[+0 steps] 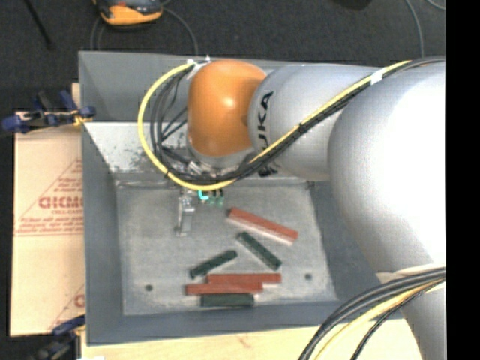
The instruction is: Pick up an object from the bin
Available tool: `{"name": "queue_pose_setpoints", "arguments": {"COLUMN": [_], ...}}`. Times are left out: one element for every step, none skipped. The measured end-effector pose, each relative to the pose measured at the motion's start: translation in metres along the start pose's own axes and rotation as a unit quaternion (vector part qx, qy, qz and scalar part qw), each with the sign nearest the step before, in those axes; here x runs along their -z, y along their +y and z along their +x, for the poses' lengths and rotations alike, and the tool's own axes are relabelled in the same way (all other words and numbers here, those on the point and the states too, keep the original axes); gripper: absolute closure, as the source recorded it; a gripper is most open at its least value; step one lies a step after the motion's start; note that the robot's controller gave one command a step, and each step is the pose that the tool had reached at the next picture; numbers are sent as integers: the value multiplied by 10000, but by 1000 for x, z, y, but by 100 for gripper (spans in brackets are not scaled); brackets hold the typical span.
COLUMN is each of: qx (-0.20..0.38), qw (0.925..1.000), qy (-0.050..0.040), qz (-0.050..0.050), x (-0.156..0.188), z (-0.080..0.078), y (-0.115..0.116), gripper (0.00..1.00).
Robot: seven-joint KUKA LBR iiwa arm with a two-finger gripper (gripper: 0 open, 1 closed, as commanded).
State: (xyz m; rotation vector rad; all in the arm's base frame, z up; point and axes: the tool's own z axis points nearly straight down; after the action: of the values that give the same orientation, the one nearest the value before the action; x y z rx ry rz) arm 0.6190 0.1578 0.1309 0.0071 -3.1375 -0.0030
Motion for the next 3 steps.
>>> {"name": "queue_pose_setpoints", "arguments": {"qx": [-12, 476, 1581], "qw": [10000, 9988, 9874], "qy": [-39, -85, -3], "qz": [-8, -1, 19], "x": [5, -9, -15], "z": [-2, 18, 82], "y": [0, -16, -47], "gripper": [0, 0, 0]}}
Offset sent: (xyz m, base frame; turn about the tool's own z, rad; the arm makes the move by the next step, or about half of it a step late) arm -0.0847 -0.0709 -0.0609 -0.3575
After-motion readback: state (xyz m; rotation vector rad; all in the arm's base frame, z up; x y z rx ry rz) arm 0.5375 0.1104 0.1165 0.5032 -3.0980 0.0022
